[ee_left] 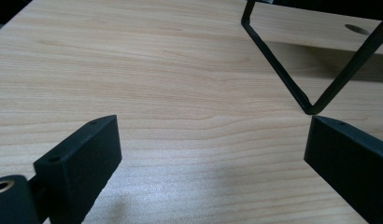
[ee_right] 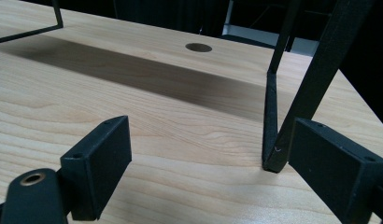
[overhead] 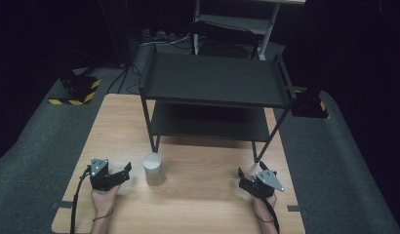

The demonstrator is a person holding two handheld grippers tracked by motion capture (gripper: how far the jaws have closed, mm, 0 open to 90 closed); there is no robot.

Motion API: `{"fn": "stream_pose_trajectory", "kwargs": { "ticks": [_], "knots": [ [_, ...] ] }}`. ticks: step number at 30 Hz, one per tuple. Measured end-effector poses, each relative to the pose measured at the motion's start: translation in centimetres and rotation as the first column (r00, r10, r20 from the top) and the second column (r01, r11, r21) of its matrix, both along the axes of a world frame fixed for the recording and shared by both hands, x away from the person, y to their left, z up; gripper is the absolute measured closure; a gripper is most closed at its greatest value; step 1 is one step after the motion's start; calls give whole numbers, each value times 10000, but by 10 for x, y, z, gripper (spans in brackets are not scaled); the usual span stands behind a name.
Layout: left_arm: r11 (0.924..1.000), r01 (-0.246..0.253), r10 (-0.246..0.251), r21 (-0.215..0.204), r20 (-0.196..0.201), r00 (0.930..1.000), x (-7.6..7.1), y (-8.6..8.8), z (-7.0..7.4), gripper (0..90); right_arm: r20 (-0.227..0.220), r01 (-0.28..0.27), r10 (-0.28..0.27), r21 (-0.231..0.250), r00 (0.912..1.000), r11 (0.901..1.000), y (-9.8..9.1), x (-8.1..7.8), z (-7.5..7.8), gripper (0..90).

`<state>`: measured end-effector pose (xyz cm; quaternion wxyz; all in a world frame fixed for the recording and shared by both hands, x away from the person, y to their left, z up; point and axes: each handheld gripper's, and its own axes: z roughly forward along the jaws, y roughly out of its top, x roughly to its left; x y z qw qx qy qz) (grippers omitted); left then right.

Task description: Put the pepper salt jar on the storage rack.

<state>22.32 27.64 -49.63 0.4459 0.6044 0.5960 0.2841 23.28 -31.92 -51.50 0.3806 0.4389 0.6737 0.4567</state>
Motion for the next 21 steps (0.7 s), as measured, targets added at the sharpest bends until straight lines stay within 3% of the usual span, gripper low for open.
{"fn": "stream_pose_trajectory", "kwargs": {
  "ticks": [3, 7, 13, 15, 18, 21],
  "knots": [
    [9997, 197, -197, -140, 25, 9998, -3, 3, 0, 43, 78, 6, -6, 25, 10000, 10000, 0, -1, -1, 124],
    [9975, 655, -655, 282, -31, 9978, -8, 2, 2, 43, 167, 71, -72, 67, 9998, 10000, 0, -3, -2, 123],
    [9867, 1434, -1419, 765, -238, 9896, -22, 2, 7, 42, 228, 89, -90, 60, 9997, 9999, 0, -3, -3, 120],
    [9752, 2059, -2047, 812, -230, 9786, -26, 6, 8, 42, 239, 91, -92, 47, 9997, 9999, 0, -4, -3, 120],
    [9586, 2680, -2668, 965, -256, 9634, -30, 7, 8, 43, 210, 13, -14, 62, 9998, 10000, -1, -3, -3, 120],
    [9432, 3207, -3202, 865, -198, 9471, -30, 6, 7, 43, 173, -45, 45, 23, 9998, 10000, -1, -2, -2, 118]
  ]
}}
